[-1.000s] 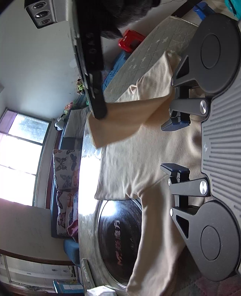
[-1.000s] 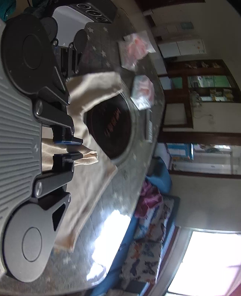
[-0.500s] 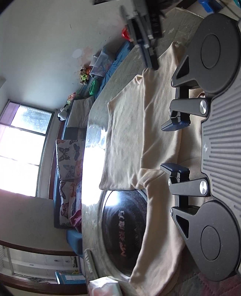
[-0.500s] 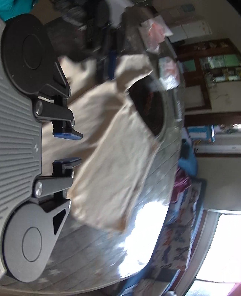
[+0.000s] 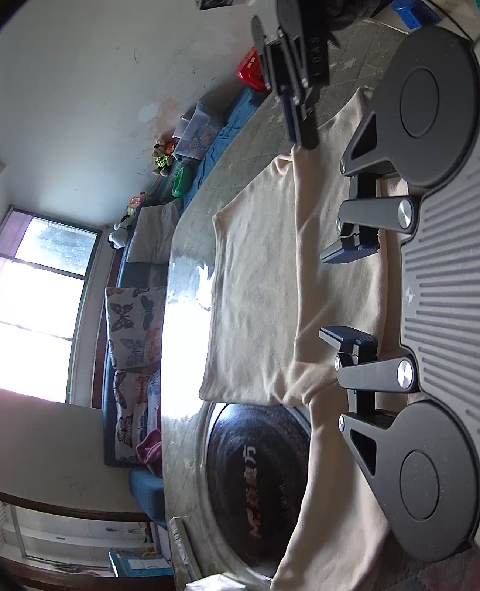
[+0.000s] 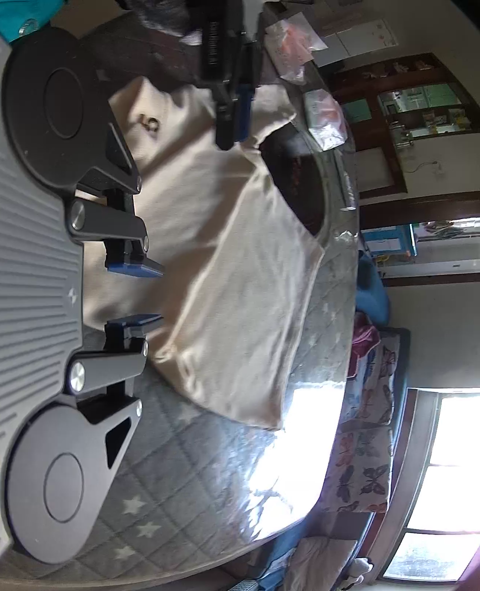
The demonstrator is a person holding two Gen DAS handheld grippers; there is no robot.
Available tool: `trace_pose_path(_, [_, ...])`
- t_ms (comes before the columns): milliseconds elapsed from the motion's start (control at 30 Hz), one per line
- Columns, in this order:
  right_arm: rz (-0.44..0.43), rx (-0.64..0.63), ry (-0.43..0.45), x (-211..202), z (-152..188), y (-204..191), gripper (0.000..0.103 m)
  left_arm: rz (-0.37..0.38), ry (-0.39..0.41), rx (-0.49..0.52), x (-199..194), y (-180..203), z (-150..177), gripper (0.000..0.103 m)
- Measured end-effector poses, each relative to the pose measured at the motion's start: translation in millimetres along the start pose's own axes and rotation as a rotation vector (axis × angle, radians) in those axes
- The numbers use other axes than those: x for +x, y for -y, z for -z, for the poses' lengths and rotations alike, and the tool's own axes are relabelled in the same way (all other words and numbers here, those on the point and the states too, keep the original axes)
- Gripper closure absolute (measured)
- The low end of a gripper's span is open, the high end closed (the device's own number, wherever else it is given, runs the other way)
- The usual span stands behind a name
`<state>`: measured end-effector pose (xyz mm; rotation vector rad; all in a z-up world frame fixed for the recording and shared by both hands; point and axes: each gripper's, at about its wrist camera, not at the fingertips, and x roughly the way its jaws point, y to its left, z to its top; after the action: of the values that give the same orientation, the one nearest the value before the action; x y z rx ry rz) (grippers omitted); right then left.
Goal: Fold clothes
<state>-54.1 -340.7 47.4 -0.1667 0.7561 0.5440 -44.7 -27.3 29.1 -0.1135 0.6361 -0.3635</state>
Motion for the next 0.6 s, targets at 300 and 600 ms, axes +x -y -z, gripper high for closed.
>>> trace_pose_path(300, [-0.009,0.006,-0.029,23.4,0.7,5.6,0.083,-0.01,0.005,-0.07,-6.4,-20.0,1.8,0.066])
trace_pose_path(600, [-0.022,-0.024,-0.042,24.9,-7.7,-2.3,0.082,-0.332,0.07,-0.185,-42.3,-88.4,-0.7,0.067])
